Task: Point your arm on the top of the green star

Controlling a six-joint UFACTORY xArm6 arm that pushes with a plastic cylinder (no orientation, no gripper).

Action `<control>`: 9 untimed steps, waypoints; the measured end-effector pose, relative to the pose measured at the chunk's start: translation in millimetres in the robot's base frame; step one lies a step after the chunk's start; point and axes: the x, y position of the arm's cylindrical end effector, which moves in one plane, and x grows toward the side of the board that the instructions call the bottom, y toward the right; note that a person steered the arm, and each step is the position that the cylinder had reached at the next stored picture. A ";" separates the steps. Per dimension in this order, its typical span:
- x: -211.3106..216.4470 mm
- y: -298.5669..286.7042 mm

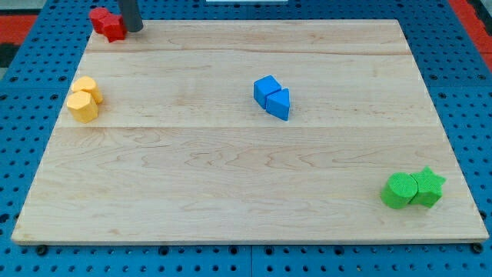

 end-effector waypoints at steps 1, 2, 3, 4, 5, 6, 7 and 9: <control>11.5 51.5; 25.2 124.0; 38.1 211.0; 76.8 260.9; 120.6 306.0; 152.8 358.3; 188.6 419.8; 265.5 465.0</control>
